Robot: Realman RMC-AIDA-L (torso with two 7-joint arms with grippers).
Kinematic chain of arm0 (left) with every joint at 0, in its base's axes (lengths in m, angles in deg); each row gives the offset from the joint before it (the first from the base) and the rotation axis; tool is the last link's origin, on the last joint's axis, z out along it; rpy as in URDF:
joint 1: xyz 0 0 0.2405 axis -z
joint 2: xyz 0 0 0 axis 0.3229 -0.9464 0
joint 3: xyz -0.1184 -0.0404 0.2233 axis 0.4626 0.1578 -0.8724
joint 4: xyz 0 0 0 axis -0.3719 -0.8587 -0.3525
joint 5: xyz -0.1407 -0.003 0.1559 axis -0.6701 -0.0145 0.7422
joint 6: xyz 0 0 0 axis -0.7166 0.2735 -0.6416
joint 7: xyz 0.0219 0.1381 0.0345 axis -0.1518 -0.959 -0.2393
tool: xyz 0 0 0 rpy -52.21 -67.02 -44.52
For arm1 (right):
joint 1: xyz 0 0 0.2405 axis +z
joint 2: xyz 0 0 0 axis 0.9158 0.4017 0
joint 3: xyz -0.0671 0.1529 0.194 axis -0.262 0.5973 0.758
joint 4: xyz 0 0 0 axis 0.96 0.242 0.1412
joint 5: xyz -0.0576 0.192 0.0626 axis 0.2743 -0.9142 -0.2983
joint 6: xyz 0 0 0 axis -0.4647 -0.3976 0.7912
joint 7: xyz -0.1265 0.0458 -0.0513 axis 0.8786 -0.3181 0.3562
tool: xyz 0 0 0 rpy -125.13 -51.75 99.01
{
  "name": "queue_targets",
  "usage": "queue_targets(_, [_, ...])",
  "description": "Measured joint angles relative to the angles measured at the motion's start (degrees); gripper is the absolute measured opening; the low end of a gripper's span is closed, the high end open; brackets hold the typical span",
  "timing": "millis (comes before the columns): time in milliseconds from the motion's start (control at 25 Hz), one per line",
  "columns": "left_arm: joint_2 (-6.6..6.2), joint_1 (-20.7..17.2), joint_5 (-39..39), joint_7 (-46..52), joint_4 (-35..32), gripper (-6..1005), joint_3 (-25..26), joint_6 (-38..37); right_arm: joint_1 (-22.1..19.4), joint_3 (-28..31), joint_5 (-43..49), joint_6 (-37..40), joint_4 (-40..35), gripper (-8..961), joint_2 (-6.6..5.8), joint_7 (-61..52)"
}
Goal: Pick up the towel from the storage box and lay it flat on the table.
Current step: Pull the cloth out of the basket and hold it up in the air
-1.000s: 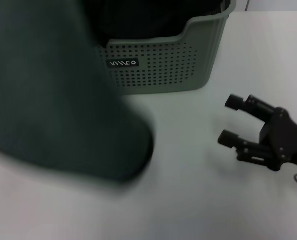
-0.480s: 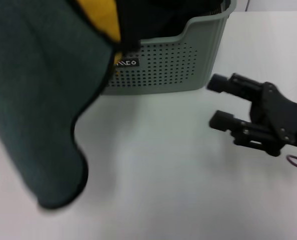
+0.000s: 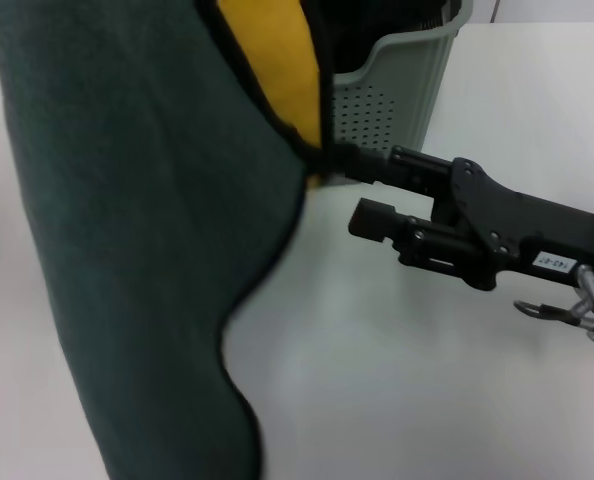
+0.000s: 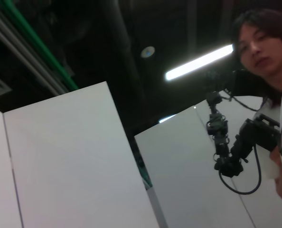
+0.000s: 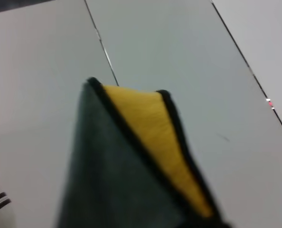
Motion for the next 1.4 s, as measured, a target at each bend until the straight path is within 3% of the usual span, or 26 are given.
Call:
queue_targets(200, [0.81,0.82,-0.37,-0.58,0.04,28,-0.31,0.01,0.91,-2.04,0.09,-0.57,-1.67,628,-0.01,-2.28])
queue_targets(320, [0.83,0.94,-0.55,-0.70,0.05,28,-0.63,0.01,1.67,-6.26,0.01,-0.58,-4.05,627,-0.02,-4.21])
queue_targets(480, [0.83,1.10,-0.63,-0.96,0.05,28,-1.17,0.05,1.15,-7.64,-0.88,-0.57,-5.28,626,-0.03,-4.89])
queue_targets(1000, [0.76,1.17,-0.67,-2.20,-0.10,28,-0.91,0.17,-6.51,0.38,-3.05,1.81,-4.69,622,-0.86,-4.43])
queue_targets(1200, [0.79,2.20,-0.34,-2.43,-0.02,28,-1.04,0.20,-6.18,-0.84,-1.79,4.33,-4.36,621,-0.50,-4.98])
queue_targets(1400, [0.87,2.98,-0.23,-2.48,0.04,28,-1.11,0.23,-4.61,-5.96,-1.29,4.17,-4.38,619,-0.01,-5.74])
